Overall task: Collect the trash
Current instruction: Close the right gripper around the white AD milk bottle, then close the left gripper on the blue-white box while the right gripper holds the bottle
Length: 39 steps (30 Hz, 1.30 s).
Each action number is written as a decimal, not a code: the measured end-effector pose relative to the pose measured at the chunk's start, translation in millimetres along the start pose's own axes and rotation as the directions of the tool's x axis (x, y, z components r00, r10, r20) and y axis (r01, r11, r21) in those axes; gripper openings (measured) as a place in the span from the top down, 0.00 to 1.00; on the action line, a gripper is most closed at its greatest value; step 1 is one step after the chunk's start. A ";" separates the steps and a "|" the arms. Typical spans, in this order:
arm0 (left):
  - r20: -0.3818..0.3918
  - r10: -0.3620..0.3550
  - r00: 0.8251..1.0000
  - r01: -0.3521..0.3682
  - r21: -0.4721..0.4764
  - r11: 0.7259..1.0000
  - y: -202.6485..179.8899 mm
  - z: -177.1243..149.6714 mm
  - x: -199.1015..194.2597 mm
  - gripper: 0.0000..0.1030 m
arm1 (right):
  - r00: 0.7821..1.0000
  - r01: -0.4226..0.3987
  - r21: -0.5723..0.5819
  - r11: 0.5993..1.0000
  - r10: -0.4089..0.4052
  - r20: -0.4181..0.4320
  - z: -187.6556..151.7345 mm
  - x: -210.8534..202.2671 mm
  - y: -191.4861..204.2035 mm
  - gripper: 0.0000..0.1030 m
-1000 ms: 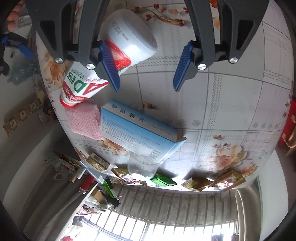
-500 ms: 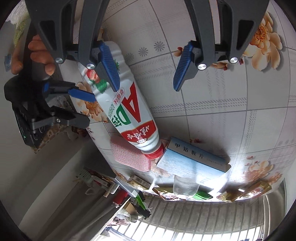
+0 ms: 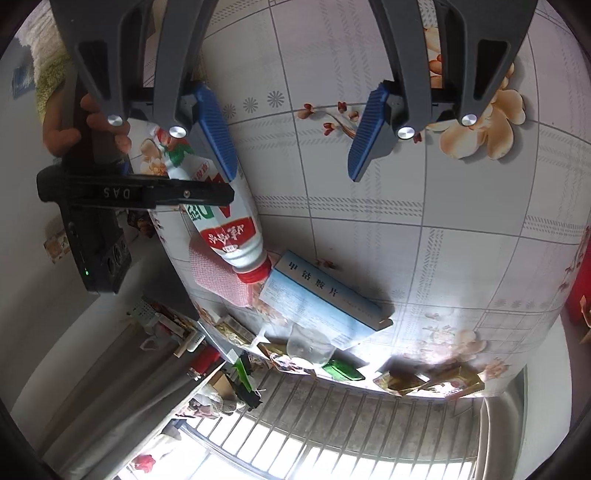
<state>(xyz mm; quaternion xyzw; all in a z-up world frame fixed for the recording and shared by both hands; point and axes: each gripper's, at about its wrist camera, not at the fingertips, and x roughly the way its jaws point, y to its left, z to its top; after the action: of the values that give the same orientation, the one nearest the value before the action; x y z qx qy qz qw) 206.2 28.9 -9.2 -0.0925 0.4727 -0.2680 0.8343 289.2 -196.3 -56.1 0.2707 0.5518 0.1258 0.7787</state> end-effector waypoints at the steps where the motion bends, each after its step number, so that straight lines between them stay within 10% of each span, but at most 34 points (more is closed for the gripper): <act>1: 0.005 0.007 1.000 -0.007 -0.015 1.000 1.8 3.5 0.3 0.30 | 1.000 -0.007 0.008 1.000 0.007 0.006 -3.1 -1.7 -1.7 0.44; 12: -0.018 -0.018 1.000 0.011 -0.330 0.944 15.7 86.5 59.3 0.08 | 0.991 0.016 0.080 0.997 -0.027 0.132 -48.6 -45.2 -37.9 0.45; 18: -0.033 0.160 0.987 -0.161 -0.373 0.914 4.8 134.8 105.4 0.07 | 0.985 0.009 0.115 0.993 -0.029 0.171 -57.0 -50.1 -48.8 0.45; 27: -0.092 0.391 0.916 -0.398 -0.347 0.849 -3.5 144.0 148.0 0.07 | 0.979 -0.027 0.117 0.993 0.003 0.203 -64.2 -54.7 -57.1 0.45; 39: -0.058 0.357 0.932 -0.362 -0.112 0.926 -0.8 123.4 140.1 0.13 | 0.975 -0.025 0.130 0.991 -0.005 0.221 -79.8 -71.1 -70.5 0.45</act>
<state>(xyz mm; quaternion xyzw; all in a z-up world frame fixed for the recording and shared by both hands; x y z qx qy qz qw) 366.7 -58.9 -46.4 -0.0495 0.5123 -0.0832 0.8533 182.4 -266.9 -58.9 0.3368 0.4677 0.0621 0.8148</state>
